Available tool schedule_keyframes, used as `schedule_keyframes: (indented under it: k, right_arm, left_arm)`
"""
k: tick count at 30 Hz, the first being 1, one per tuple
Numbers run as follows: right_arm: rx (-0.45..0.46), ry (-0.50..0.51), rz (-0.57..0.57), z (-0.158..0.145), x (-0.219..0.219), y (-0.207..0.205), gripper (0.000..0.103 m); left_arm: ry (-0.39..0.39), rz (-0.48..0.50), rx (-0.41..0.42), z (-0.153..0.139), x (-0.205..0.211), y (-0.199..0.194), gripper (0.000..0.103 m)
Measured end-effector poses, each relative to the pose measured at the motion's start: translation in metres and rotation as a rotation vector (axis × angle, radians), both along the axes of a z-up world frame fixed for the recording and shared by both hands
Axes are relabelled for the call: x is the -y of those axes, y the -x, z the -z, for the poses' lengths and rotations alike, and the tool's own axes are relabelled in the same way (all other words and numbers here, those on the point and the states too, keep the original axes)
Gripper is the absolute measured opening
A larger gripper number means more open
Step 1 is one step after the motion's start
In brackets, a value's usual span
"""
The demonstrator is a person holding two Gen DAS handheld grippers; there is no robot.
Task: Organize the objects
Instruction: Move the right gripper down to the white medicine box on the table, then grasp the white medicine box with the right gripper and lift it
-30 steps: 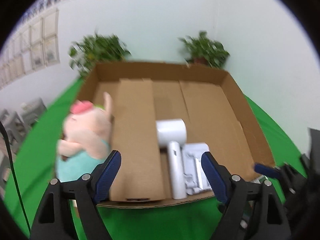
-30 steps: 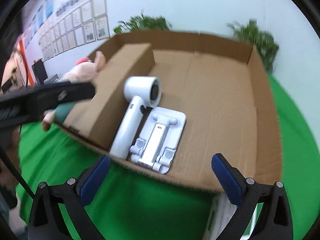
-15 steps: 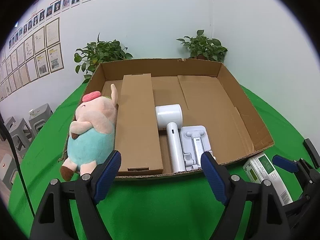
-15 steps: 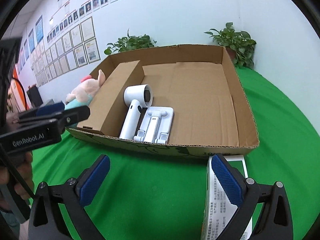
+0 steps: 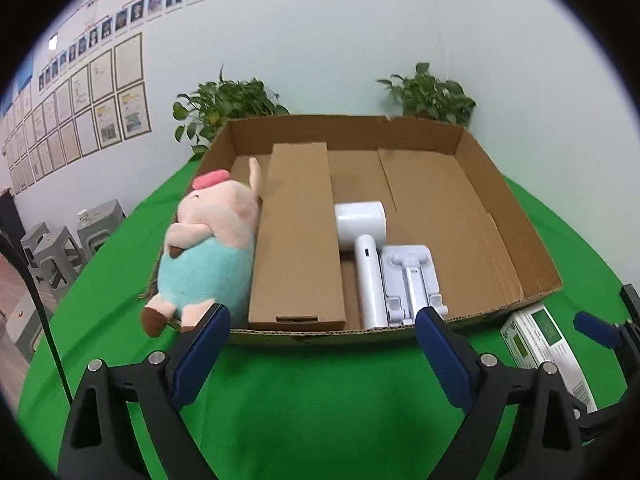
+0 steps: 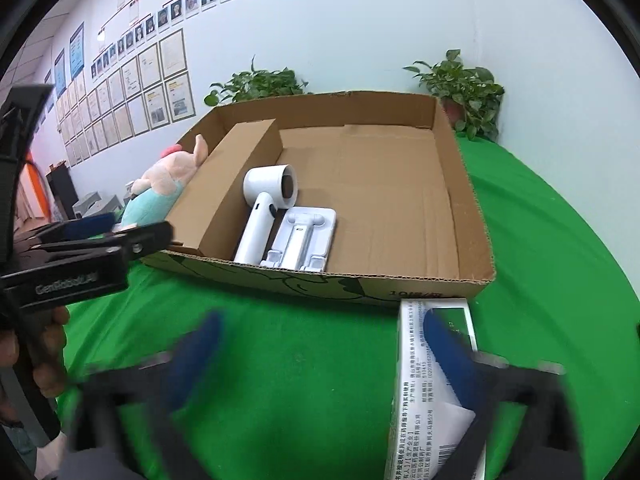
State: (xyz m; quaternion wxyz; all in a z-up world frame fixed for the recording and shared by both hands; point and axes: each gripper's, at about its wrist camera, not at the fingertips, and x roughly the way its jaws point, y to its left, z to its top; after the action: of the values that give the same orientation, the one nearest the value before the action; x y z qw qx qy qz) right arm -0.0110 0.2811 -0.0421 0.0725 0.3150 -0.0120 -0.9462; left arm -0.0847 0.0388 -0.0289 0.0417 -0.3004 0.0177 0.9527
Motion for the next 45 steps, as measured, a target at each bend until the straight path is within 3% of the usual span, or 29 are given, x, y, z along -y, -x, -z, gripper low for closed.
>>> schedule_keyframes:
  k: [5, 13, 24, 26, 30, 32, 34, 39, 42, 45]
  right_arm:
    - [0.048, 0.017, -0.002, 0.01, -0.007, 0.008, 0.102]
    - [0.081, 0.05, -0.043, 0.018, -0.018, -0.001, 0.102]
    - [0.218, 0.011, 0.097, 0.051, -0.085, -0.025, 0.101]
    - [0.244, 0.005, 0.095, 0.057, -0.084, -0.025, 0.094]
    - [0.302, -0.026, 0.076, 0.073, -0.067, -0.024, 0.063]
    - [0.285, -0.073, 0.073, 0.074, -0.055, -0.025, 0.062]
    - [0.291, -0.031, 0.046, 0.074, -0.047, -0.023, 0.062]
    - [0.262, -0.005, -0.069, 0.061, -0.007, -0.025, 0.063]
    - [0.209, -0.009, -0.141, 0.055, 0.013, -0.03, 0.103]
    - [0.193, -0.044, -0.166, 0.054, 0.019, -0.031, 0.102]
  left_arm:
    - [-0.017, -0.013, 0.029, 0.003, 0.006, 0.001, 0.094]
    - [0.046, -0.045, -0.028, 0.004, 0.004, -0.004, 0.094]
    - [-0.022, 0.052, 0.059, 0.026, -0.003, -0.012, 0.094]
    - [-0.028, 0.062, 0.076, 0.031, -0.006, -0.012, 0.094]
    - [-0.039, 0.076, 0.093, 0.034, -0.008, -0.016, 0.094]
    - [-0.052, 0.079, 0.104, 0.035, -0.006, -0.018, 0.094]
    - [-0.076, 0.088, 0.121, 0.037, -0.003, -0.018, 0.094]
    - [-0.167, 0.136, 0.176, 0.04, 0.004, -0.02, 0.094]
    - [-0.248, 0.189, 0.257, 0.048, 0.006, -0.018, 0.094]
    - [-0.3, 0.23, 0.318, 0.057, 0.003, -0.016, 0.094]
